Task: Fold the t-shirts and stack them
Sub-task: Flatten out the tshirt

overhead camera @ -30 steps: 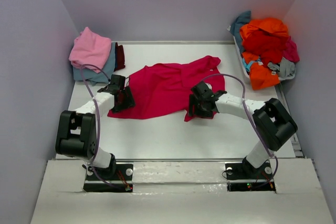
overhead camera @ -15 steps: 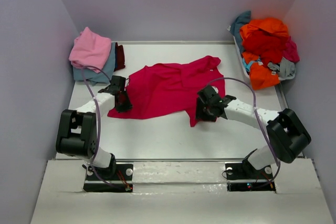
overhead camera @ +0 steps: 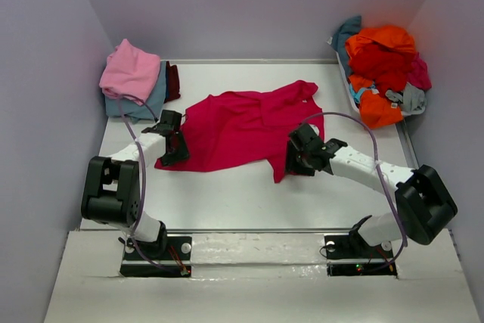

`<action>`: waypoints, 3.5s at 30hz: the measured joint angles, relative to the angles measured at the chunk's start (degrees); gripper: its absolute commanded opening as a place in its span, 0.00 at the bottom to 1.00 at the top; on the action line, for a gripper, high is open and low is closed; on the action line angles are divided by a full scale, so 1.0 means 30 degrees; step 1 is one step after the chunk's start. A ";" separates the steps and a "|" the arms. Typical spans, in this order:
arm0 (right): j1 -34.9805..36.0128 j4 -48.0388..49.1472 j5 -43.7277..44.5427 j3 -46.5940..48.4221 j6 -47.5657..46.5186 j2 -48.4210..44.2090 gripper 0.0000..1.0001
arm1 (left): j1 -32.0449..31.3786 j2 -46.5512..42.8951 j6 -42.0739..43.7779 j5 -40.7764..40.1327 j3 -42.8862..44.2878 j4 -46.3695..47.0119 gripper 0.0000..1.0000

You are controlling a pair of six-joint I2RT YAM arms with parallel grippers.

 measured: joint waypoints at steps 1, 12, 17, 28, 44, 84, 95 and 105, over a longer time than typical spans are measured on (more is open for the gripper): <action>0.0000 0.0007 0.0000 0.0000 0.0000 0.0000 0.55 | 0.0000 0.0000 0.0000 -0.0204 0.0022 -0.0109 0.60; 0.0000 -0.0095 -0.0080 -0.0350 -0.0211 -0.0852 0.56 | 0.0000 0.1341 -0.0117 -0.1974 0.1260 -0.1246 0.52; 0.0000 -0.0131 -0.0080 -0.0350 -0.0291 -0.1253 0.56 | 0.0000 0.1690 -0.0102 -0.1945 0.1486 -0.1107 0.48; 0.0000 -0.0146 -0.0073 -0.0350 -0.0393 -0.1362 0.56 | 0.0000 0.1821 0.0051 -0.0925 0.1457 -0.0328 0.14; 0.0000 0.1894 0.0168 0.0029 -0.0364 0.2812 0.56 | 0.0124 0.1326 0.0146 0.0087 0.1078 -0.0087 0.06; 0.0000 0.1144 0.0364 0.2237 -0.0415 0.4335 0.44 | 0.0124 0.1137 0.0168 0.0984 0.0918 -0.0029 0.06; 0.0000 0.1588 0.0153 0.2222 -0.0335 0.4619 0.09 | 0.0117 0.0721 0.0138 0.1406 0.0546 -0.0015 0.06; 0.0000 0.0168 0.0787 0.1319 0.0036 0.0568 0.07 | 0.0117 -0.1916 -0.0466 0.1916 0.0415 -0.1188 0.06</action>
